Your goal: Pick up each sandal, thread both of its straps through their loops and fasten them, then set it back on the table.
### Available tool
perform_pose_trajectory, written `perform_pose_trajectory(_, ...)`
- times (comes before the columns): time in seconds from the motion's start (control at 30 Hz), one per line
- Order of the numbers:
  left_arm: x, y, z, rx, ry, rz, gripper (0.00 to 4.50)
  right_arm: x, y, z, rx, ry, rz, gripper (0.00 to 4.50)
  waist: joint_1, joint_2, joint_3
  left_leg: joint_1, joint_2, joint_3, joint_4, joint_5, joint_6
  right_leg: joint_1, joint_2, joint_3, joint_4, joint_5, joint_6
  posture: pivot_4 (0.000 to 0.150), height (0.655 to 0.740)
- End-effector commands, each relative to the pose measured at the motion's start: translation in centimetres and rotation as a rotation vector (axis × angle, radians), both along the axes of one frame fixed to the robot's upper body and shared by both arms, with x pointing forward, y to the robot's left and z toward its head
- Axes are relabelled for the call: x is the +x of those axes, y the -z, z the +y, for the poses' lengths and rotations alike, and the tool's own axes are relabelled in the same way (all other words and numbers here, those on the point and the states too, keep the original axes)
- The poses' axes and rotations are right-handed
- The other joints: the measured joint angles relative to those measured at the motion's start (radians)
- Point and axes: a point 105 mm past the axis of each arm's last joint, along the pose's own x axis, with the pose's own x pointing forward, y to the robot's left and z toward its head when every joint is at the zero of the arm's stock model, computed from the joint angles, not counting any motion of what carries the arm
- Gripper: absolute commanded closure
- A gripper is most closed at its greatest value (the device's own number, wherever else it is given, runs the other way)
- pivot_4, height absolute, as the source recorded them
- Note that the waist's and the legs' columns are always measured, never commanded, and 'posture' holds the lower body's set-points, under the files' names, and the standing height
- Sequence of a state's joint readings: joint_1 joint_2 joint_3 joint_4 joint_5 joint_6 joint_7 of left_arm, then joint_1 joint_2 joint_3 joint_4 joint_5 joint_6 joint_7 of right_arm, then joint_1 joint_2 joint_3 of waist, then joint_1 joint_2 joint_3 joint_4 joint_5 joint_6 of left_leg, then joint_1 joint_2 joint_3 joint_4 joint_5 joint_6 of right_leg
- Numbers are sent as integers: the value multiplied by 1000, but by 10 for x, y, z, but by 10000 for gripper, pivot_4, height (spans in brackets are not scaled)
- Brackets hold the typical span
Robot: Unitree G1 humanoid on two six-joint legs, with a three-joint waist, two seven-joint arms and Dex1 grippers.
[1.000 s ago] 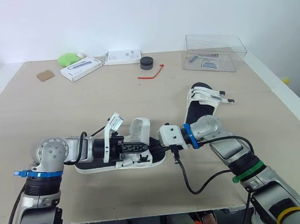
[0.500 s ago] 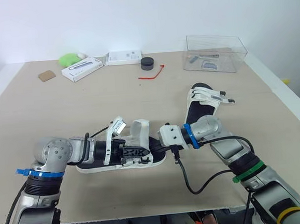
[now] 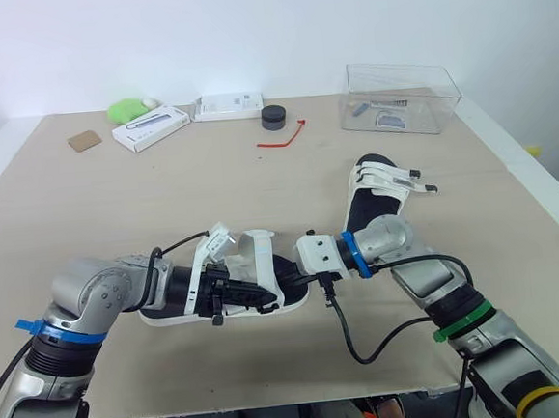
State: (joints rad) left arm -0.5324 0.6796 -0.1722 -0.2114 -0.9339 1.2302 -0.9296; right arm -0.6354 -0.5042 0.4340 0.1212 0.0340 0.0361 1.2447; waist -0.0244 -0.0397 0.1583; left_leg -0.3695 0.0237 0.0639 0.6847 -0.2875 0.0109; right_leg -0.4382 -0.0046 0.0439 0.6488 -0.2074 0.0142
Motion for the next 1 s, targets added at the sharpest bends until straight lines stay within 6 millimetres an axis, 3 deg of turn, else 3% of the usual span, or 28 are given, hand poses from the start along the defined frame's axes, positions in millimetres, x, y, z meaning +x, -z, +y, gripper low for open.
perform_pose_trajectory(0.03,-3,14,3,68,8,0,43505,5,16,-12,-73,53,32,45000,0,0,0,0,0,0,0,0,0,0,0,0,0,0,0,1500,7400)
perform_pose_trajectory(0.2,16,17,9,114,-64,-87,43505,5,16,-11,-71,52,33,45000,1,0,0,0,0,0,0,0,0,0,0,0,0,-1,-2,1500,7400)
perform_pose_trajectory(0.33,18,12,9,93,-60,-102,43505,5,16,-11,-70,51,34,45000,1,0,0,1,0,0,1,1,0,1,0,0,0,-1,-2,1500,7400)
perform_pose_trajectory(0.5,12,-3,6,27,5,-116,23810,6,16,-11,-69,54,34,45000,1,0,0,1,0,0,1,2,1,1,0,0,0,0,-1,1500,7400)
perform_pose_trajectory(0.7,22,-30,10,-61,-9,-139,23810,7,16,-14,-74,63,32,45000,1,0,0,0,0,0,1,2,1,0,1,0,0,0,-1,1500,7400)
perform_pose_trajectory(1.0,35,-40,7,-84,-43,-182,23810,8,16,-14,-74,62,31,45000,1,0,0,-1,0,1,1,2,1,0,0,0,0,0,0,1500,7400)
